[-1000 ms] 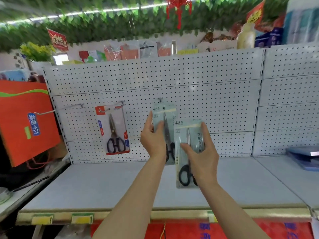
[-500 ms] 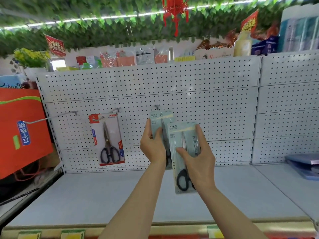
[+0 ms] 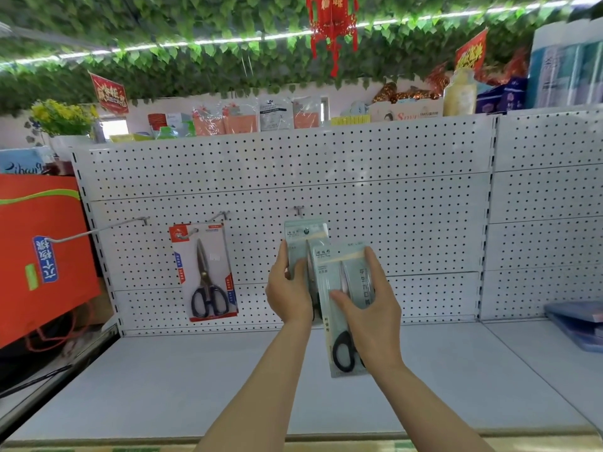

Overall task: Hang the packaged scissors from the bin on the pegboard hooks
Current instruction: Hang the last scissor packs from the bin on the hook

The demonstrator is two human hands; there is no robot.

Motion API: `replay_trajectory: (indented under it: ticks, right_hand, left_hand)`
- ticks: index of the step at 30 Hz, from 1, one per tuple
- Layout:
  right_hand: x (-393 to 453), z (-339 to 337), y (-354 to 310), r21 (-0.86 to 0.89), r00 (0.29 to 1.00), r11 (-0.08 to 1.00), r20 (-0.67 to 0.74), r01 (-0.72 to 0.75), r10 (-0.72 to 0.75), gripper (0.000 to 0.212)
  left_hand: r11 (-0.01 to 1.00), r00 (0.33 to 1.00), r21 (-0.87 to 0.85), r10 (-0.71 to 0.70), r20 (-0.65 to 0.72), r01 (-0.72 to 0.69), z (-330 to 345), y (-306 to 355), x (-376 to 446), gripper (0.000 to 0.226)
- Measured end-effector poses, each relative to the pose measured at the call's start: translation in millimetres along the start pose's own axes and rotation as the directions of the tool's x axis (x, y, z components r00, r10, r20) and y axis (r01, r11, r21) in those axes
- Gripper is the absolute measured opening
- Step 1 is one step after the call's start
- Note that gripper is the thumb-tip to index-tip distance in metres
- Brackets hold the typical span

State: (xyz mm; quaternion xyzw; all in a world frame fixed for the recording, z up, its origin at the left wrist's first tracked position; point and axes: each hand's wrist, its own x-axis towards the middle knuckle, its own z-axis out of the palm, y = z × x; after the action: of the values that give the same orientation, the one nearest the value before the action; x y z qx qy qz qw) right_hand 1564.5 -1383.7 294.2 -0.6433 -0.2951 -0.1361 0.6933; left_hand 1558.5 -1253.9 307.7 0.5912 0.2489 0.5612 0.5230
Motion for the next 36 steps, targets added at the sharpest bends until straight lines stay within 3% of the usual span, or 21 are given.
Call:
replay_trajectory:
  ticks: [7, 11, 14, 21, 36]
  right_hand:
    - [21.5, 39.8, -1.5, 0.003, 1.000, 1.000, 0.017, -0.001, 0.001, 0.086]
    - [37.5, 62.0, -0.7, -0.024, 1.000, 1.000, -0.005, 0.002, -0.003, 0.084]
    - [45.0, 74.4, 5.1, -0.026, 0.999, 1.000, -0.028, -0.017, 0.016, 0.077]
    - [53.9, 87.4, 12.2, -0.039, 0.996, 0.998, -0.076, -0.039, 0.036, 0.071]
    - [62.0, 106.0, 30.4, -0.300, 0.974, 0.953, -0.225, -0.045, -0.025, 0.072]
  left_hand:
    - [0.972, 0.970, 0.009, 0.232, 0.076, -0.233, -20.6, 15.8, 23.0, 0.040]
    - [0.877, 0.866, 0.147, 0.401, 0.300, -0.457, -24.1, 28.4, 38.9, 0.046]
    - [0.791, 0.798, 0.243, 0.440, 0.412, -0.561, -22.7, 27.5, 46.1, 0.051]
    - [0.794, 0.791, 0.247, 0.412, 0.453, -0.555, -15.8, 21.8, 61.1, 0.054]
    - [0.723, 0.759, 0.324, 0.413, 0.503, -0.609, -14.0, 10.2, 71.6, 0.055]
